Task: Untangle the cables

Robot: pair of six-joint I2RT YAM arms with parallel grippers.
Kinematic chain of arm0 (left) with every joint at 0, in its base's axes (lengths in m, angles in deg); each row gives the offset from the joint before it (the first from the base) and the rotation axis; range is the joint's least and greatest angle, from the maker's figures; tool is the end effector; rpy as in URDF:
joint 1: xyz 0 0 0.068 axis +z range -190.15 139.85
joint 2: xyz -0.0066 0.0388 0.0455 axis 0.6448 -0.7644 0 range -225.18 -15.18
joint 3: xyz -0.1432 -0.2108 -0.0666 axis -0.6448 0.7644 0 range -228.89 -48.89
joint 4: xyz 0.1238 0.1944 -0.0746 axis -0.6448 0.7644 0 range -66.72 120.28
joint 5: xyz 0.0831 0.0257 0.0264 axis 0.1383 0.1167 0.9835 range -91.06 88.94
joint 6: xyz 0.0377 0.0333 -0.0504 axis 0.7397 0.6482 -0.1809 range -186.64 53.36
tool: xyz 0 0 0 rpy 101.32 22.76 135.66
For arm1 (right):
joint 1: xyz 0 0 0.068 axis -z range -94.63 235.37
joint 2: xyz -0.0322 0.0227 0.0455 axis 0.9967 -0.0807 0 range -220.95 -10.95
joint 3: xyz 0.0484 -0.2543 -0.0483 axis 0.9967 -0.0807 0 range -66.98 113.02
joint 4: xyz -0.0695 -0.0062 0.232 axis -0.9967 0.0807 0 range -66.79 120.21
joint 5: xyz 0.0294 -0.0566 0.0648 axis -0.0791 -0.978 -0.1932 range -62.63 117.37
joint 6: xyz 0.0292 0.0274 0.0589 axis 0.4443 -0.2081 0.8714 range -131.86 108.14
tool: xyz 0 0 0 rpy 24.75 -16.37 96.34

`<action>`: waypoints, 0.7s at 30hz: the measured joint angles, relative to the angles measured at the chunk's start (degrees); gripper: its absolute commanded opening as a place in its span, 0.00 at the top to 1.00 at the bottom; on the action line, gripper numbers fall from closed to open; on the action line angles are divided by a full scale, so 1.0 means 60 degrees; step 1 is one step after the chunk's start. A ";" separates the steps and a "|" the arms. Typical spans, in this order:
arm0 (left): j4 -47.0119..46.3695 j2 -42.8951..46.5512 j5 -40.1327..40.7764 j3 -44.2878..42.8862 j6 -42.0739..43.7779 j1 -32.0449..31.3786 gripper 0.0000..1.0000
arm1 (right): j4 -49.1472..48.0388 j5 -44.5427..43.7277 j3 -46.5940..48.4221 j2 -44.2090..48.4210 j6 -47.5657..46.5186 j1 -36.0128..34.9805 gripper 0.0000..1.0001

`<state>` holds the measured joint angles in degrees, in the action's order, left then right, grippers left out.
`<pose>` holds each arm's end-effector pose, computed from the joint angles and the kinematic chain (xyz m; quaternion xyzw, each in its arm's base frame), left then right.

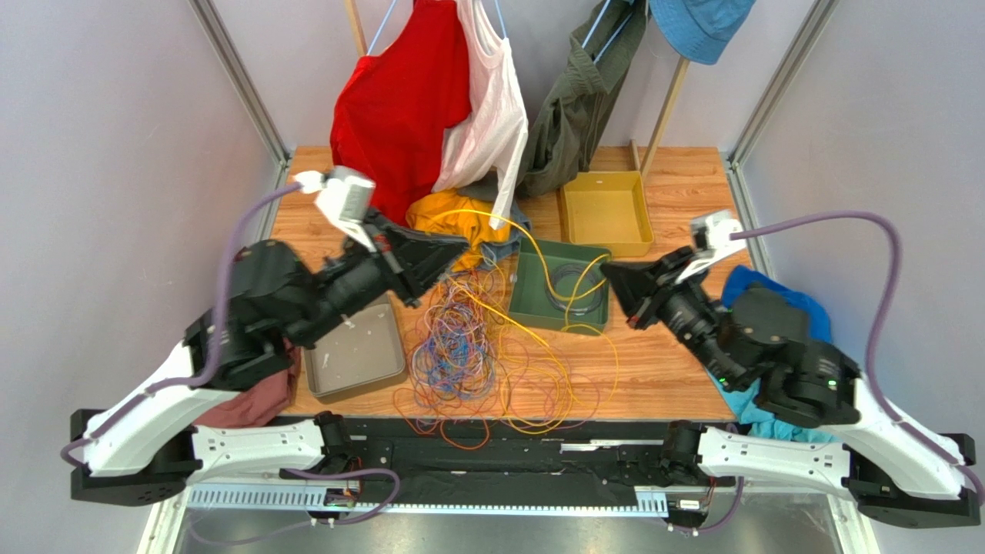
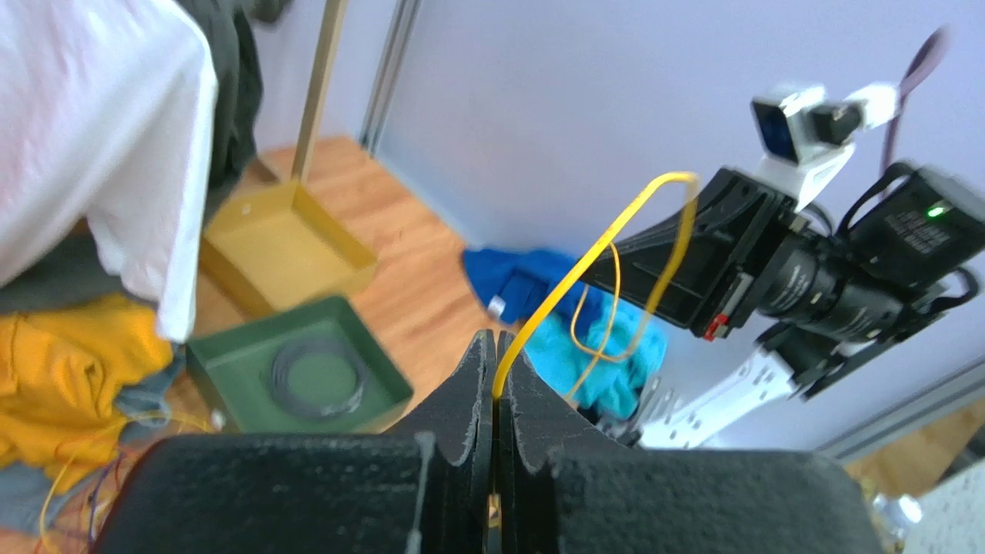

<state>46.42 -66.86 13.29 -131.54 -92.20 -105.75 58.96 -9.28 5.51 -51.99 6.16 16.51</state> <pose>0.0766 -0.1336 0.4977 0.1348 0.6448 -0.4767 0.5820 0.0719 0.0892 0.4396 -0.1056 0.7204 0.2766 0.6272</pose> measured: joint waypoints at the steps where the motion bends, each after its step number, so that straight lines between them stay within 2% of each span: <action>1: 0.0127 -0.0164 -0.0062 -0.0004 0.0004 0.0000 1.00 | -0.0098 0.0178 -0.0277 -0.0011 0.0044 0.0000 1.00; 5: 0.0619 -0.1093 -0.0492 0.0124 -0.0015 0.0000 1.00 | -0.0572 0.0933 -0.1253 -0.0102 0.0273 0.0000 1.00; 9: 0.1031 -0.1719 -0.0812 0.0860 -0.0131 0.0000 1.00 | -0.0958 0.1410 -0.1851 -0.0197 0.0404 0.0000 1.00; 13: 0.1293 -0.1796 -0.0958 0.1399 -0.0240 0.0000 1.00 | -0.1468 0.1905 -0.2288 -0.0095 0.0532 0.0000 1.00; 21: 0.1231 -0.1796 -0.1118 0.1424 -0.0302 0.0000 1.00 | -0.2087 0.2885 -0.2892 0.0066 0.0710 0.0000 0.99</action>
<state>53.81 -77.64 6.58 -123.00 -94.02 -105.75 46.43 8.03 -11.85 -51.59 10.42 16.51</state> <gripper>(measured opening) 0.016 0.008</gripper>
